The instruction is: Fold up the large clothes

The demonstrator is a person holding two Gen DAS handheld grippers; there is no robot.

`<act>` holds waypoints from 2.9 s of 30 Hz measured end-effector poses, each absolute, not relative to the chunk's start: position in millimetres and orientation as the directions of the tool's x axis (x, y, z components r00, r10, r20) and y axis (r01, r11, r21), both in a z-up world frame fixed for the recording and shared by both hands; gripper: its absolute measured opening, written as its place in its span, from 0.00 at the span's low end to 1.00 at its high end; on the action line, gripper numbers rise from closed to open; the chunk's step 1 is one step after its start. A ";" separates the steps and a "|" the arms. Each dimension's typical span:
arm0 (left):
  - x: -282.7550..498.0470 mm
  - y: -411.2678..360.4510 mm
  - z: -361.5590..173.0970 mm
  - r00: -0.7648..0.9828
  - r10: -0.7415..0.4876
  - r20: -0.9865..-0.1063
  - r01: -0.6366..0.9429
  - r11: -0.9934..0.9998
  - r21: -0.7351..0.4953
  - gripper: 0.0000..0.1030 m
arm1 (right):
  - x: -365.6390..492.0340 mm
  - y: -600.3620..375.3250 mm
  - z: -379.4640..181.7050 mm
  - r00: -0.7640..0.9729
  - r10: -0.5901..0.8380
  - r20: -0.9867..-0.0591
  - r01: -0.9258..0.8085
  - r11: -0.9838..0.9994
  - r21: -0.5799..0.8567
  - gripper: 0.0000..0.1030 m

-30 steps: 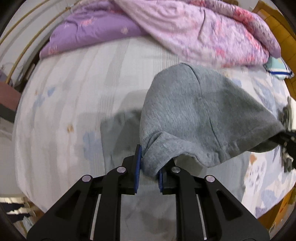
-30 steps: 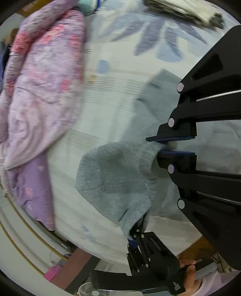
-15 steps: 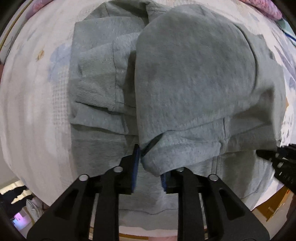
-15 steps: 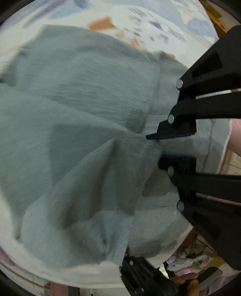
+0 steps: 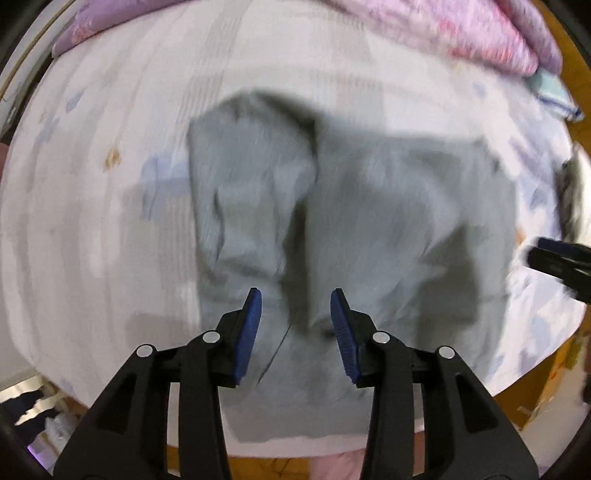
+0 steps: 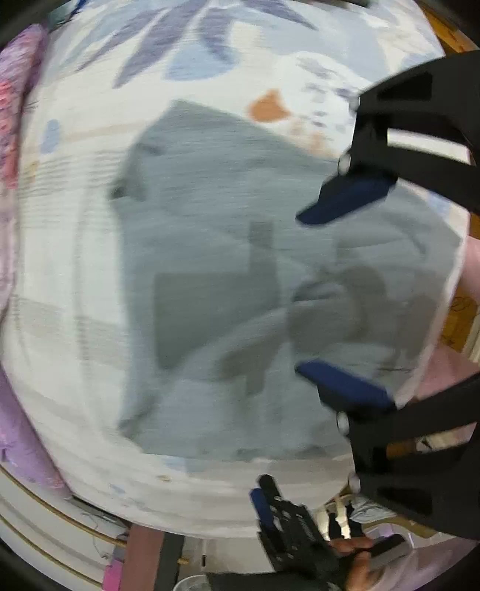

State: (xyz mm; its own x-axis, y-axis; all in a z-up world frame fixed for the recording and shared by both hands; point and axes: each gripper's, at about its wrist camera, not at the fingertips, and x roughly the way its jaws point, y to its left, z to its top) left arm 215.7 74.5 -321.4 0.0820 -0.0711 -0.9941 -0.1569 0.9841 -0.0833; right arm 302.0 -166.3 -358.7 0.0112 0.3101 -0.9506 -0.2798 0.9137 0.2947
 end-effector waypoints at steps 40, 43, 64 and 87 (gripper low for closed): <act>304.1 82.7 -391.3 0.074 -0.140 -0.987 -0.224 0.962 -0.153 0.65 | 350.2 -228.4 -400.0 -0.072 0.397 -0.915 0.059 0.917 0.394 0.50; 326.6 92.0 -408.9 0.090 -0.140 -0.986 -0.246 0.956 -0.159 0.65 | 377.7 -244.0 -411.7 -0.051 0.375 -0.925 0.092 0.925 0.370 0.50; 398.1 102.8 -457.2 0.180 -0.158 -0.971 -0.294 0.933 -0.206 0.03 | 435.6 -224.6 -434.5 0.050 0.404 -0.913 0.089 0.909 0.407 0.08; 382.5 79.0 -445.0 0.130 -0.001 -0.992 -0.234 0.972 -0.032 0.04 | 411.6 -176.5 -418.2 0.000 0.214 -0.977 -0.137 0.968 0.212 0.18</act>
